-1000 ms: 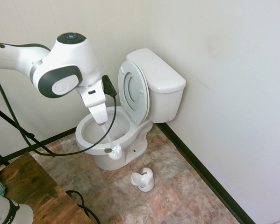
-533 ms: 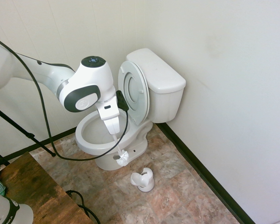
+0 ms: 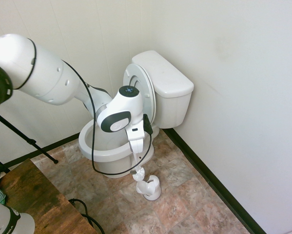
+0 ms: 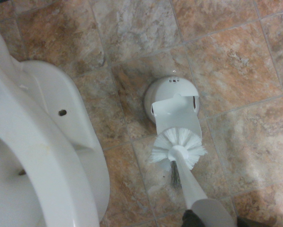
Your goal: Clean the toilet
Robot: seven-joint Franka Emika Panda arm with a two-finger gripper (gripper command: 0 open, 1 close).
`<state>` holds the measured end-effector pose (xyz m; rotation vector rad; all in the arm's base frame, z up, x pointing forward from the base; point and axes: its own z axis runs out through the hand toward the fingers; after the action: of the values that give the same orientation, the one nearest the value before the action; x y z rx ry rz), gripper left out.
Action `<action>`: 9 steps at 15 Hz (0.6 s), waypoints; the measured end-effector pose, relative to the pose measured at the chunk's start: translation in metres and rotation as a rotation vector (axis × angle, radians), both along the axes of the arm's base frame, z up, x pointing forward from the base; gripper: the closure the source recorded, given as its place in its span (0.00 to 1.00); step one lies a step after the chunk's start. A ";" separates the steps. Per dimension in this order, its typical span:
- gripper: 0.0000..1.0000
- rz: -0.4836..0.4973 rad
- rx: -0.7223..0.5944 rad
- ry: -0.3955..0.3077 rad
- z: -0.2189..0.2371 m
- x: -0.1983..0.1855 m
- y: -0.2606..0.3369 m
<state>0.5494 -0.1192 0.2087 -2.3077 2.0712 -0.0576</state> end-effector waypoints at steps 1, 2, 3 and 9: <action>1.00 -0.014 -0.001 0.006 -0.014 0.005 -0.007; 1.00 -0.030 -0.002 0.013 -0.029 0.009 -0.015; 1.00 -0.043 0.002 0.023 -0.043 0.012 -0.024; 1.00 -0.073 0.037 0.047 -0.105 0.032 -0.044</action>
<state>0.5810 -0.1634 0.1035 -2.2334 2.1594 0.0319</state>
